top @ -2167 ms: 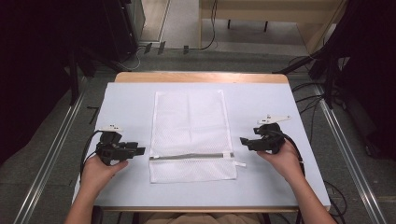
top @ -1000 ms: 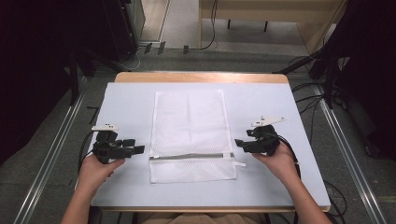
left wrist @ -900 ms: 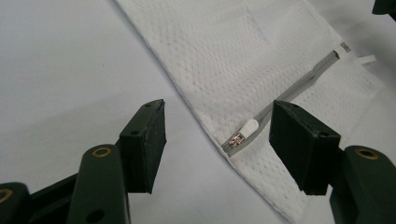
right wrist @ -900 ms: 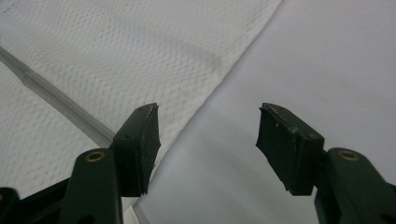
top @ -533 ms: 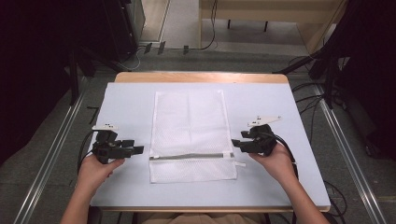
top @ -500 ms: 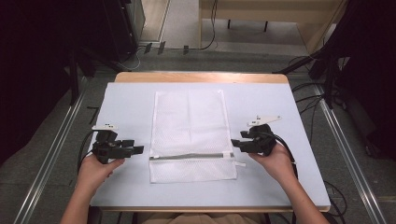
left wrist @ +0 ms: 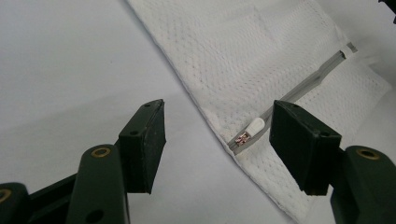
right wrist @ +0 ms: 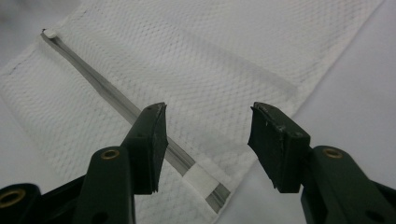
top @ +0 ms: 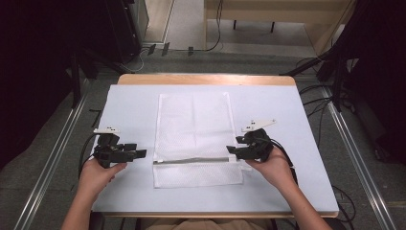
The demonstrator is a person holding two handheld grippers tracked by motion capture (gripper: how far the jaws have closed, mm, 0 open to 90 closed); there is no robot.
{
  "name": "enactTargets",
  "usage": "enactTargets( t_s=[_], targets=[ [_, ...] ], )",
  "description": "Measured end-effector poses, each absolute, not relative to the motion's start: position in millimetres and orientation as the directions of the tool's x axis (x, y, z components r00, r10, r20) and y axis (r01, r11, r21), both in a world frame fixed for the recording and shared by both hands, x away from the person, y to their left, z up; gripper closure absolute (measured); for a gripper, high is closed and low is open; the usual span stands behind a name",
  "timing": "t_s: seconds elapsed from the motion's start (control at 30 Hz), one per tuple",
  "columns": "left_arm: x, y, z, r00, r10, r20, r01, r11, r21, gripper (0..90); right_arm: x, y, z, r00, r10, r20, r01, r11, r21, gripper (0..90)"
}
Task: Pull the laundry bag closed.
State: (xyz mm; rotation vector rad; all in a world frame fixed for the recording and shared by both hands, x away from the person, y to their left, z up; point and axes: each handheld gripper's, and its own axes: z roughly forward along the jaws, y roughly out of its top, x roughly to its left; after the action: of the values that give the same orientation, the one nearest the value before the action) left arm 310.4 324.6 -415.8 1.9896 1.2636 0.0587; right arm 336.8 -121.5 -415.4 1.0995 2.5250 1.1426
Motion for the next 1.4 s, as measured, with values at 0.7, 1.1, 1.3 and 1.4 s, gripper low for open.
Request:
enactTargets(
  t_s=[0.7,1.1,1.3,1.4],
  targets=[
    [309.8,322.5,-416.2,0.513,0.793,-0.330,0.752,-0.229,0.618,36.8,344.2,-73.5,-406.1,-0.786,0.601,0.144,0.514,0.507,0.692,54.1],
    [310.2,322.4,-416.6,0.514,0.790,-0.334,0.754,-0.230,0.615,36.9,356.2,-49.8,-412.1,-0.803,0.572,0.167,0.511,0.517,0.687,55.6],
    [310.4,322.1,-417.1,0.514,0.789,-0.335,0.754,-0.230,0.615,36.9,359.5,-35.6,-413.1,-0.818,0.551,0.167,0.498,0.530,0.686,55.3],
    [310.4,322.2,-417.2,0.514,0.790,-0.334,0.754,-0.231,0.615,36.9,359.6,-31.0,-413.8,-0.822,0.545,0.164,0.494,0.540,0.682,54.9]
  ],
)
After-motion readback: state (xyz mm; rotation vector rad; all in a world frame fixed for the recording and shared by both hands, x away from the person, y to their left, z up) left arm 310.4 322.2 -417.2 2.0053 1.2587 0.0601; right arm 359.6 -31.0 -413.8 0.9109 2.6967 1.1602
